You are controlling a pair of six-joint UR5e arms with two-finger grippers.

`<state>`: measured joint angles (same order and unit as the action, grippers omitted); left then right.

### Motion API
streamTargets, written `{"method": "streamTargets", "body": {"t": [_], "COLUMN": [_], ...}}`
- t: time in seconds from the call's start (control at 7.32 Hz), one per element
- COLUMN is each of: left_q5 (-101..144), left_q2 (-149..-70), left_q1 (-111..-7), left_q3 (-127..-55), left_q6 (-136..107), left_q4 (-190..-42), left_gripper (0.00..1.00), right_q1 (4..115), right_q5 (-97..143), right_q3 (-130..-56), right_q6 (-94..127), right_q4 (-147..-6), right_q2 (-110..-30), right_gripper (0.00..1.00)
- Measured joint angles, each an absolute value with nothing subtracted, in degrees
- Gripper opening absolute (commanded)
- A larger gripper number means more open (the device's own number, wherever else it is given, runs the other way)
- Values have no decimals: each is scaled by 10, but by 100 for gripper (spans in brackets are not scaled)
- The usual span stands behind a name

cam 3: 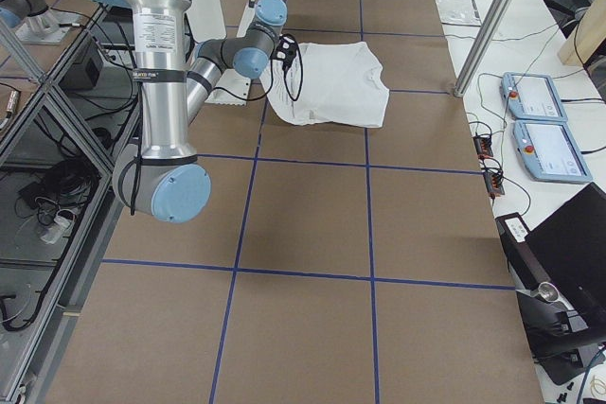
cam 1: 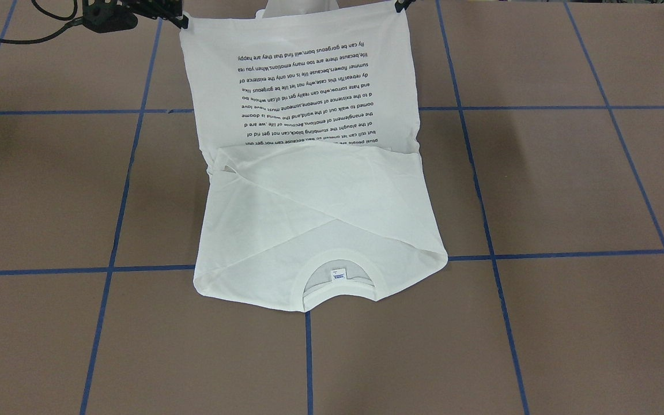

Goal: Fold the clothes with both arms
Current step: 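Lift the hem corners with both grippers and fold them toward the collar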

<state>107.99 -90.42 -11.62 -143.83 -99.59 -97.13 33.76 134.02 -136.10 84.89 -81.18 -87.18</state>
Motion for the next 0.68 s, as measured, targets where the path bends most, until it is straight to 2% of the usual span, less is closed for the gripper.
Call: {"method": "streamTargets", "body": {"t": [0.68], "left_q5": [1135], "left_q2": [-1017], "left_q1": [-328], "left_q3": [-1347], "left_q6": [-892], "left_q4": [-921], "left_gripper": [0], "right_q1": [458], "right_q5": [1337], "right_q3": [-1197], "right_q6": [780], "right_q4": [-812], "right_q2": [-740], "right_gripper": [0]}}
